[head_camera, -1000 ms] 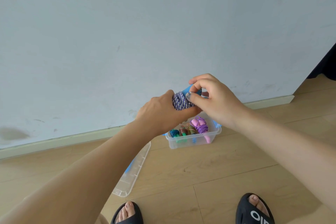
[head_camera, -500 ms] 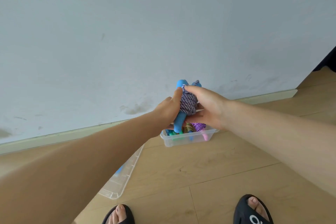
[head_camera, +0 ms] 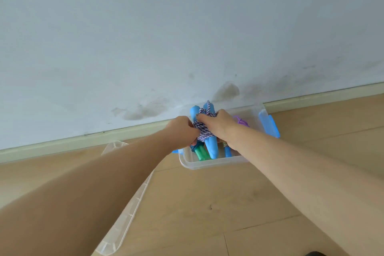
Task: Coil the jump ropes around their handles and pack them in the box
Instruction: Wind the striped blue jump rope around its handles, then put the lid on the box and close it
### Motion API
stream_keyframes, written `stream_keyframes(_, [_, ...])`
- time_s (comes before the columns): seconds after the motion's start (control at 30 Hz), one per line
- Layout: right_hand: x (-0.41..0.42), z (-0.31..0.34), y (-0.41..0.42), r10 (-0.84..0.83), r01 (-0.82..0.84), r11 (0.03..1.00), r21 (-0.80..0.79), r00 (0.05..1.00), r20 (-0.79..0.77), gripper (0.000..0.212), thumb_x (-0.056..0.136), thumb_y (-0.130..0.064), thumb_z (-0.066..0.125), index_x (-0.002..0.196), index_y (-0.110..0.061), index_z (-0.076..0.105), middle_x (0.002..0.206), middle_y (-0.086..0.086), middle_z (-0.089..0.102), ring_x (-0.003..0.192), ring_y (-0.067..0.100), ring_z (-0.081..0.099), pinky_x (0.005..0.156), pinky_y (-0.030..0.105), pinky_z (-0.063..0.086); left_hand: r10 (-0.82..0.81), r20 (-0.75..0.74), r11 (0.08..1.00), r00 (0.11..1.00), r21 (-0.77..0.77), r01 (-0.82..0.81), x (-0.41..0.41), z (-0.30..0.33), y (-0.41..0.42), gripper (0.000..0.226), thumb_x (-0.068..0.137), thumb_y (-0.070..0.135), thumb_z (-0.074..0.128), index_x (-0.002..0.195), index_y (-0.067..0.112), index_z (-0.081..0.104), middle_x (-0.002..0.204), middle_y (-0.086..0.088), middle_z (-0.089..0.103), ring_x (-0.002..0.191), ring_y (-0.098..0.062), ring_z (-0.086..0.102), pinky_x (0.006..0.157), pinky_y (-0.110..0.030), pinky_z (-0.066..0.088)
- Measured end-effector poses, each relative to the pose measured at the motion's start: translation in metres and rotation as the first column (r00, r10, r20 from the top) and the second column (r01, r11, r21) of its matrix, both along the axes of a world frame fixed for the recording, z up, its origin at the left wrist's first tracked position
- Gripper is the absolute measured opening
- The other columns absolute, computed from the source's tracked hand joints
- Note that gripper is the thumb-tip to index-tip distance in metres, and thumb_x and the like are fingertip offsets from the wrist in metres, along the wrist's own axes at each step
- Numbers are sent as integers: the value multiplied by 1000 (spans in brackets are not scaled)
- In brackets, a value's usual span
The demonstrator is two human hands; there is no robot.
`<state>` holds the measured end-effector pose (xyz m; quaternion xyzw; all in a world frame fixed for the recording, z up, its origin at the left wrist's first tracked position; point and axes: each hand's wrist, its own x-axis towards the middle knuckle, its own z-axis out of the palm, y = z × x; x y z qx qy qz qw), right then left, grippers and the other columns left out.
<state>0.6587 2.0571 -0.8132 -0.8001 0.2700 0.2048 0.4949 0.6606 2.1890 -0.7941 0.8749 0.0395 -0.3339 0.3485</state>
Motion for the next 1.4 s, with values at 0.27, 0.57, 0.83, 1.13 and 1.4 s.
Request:
stream_keyframes(0.27, [4, -84, -3, 262, -274, 917, -290, 962, -79, 44, 95, -51, 48, 95, -10, 63, 91, 11, 67, 81, 30, 60, 63, 29, 37, -105, 33, 992, 994, 71, 102, 24, -53, -7, 20, 83, 2, 45, 88, 3, 64, 87, -12, 76, 76, -23, 75, 78, -35, 61])
stream_keyframes(0.57, [3, -23, 56, 287, -5, 855, -518, 837, 467, 15, 91, -13, 48, 105, -8, 49, 106, 9, 54, 90, 31, 55, 73, 41, 44, 341, 317, 924, 885, 59, -377, -9, -73, 131, 11, 91, 25, 50, 99, 21, 57, 87, 1, 63, 66, -18, 57, 53, -28, 40])
stream_keyframes(0.83, [-20, -49, 181, 695, -615, 683, -394, 714, 90, 36, 95, -20, 47, 129, -8, 45, 130, 9, 49, 110, 27, 52, 85, 33, 44, 483, 31, 735, 875, 529, -424, -67, -121, 247, 89, 76, 45, 71, 147, 21, 23, 148, -16, 31, 132, -37, 34, 104, -48, 36])
stream_keyframes(1.13, [-17, -96, 203, 458, -523, 829, -200, 839, -295, 69, 87, -22, 51, 150, -18, 25, 146, 7, 38, 132, 29, 43, 82, 30, 34, 259, 3, 794, 966, 569, -215, -80, -146, 283, 98, 58, 58, 82, 132, 17, 34, 131, -7, 44, 120, -28, 46, 96, -42, 45])
stream_keyframes(1.4, [-12, -71, 187, 291, -327, 941, -87, 914, -281, 67, 99, -57, 27, 156, -22, 18, 160, 7, 25, 141, 34, 34, 106, 44, 33, 178, -105, 940, 978, 311, -138, -87, -125, 291, 67, 48, 69, 82, 83, 21, 51, 85, 5, 56, 73, -14, 55, 65, -27, 48])
